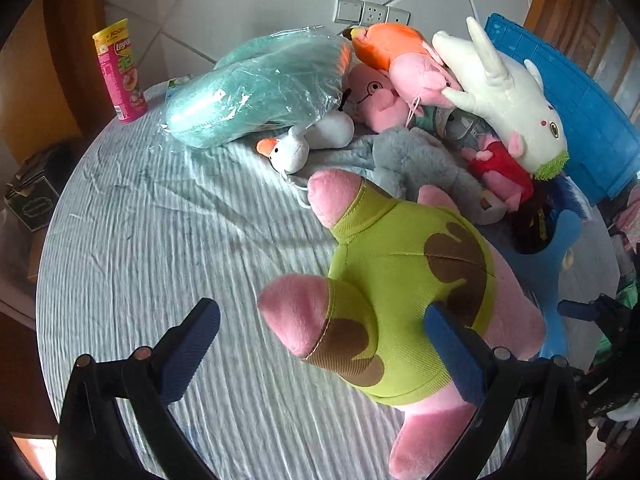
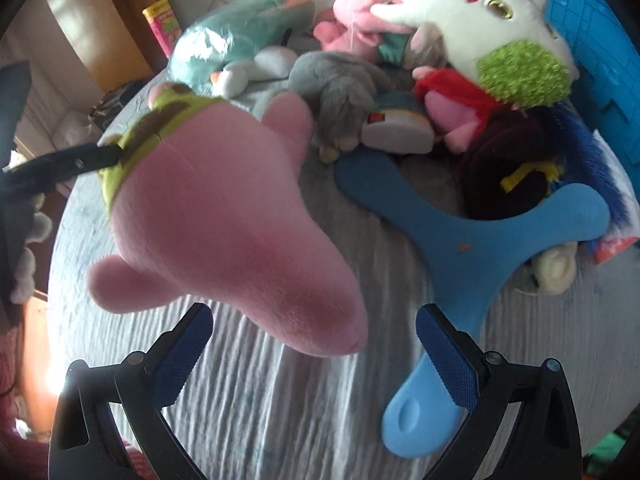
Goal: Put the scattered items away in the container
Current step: 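Move the right gripper down onto the pink starfish plush and close it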
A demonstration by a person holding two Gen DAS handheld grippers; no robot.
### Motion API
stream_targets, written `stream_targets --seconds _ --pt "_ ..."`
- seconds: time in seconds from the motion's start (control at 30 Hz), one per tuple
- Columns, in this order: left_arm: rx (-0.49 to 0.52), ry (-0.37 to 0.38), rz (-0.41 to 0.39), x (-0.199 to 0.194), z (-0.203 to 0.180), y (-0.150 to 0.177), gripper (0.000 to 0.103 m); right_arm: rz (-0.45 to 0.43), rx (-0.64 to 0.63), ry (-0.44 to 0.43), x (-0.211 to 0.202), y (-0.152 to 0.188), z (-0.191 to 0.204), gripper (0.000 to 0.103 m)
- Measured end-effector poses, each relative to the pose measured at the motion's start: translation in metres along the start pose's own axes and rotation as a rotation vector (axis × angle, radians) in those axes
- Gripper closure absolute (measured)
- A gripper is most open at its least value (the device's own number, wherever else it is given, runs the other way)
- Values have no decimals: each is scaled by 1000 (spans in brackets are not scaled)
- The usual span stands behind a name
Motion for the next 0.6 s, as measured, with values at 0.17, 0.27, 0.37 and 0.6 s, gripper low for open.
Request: stream_targets --seconds 0.17,0.27,0.37,0.6 --pt "31 -47 -34 -13 17 -2 0 12 9 -16 14 1 -1 0" --pt "40 -35 -2 2 13 5 0 18 16 -29 22 2 -2 0" --pt "-2 -2 -18 12 11 5 0 15 28 -38 25 2 -5 0" --pt "-109 124 -8 11 17 -3 0 2 2 -50 21 3 -5 0"
Point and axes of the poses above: each gripper's, at about its wrist camera, not at the fingertips, and x roughly the way its jaws point, z to its left, y to its underside, the point moved 8 cm from there along x, roughly the way its jaws point, and after that the axes turned 2 degrees about -y, right-handed, at the moved point
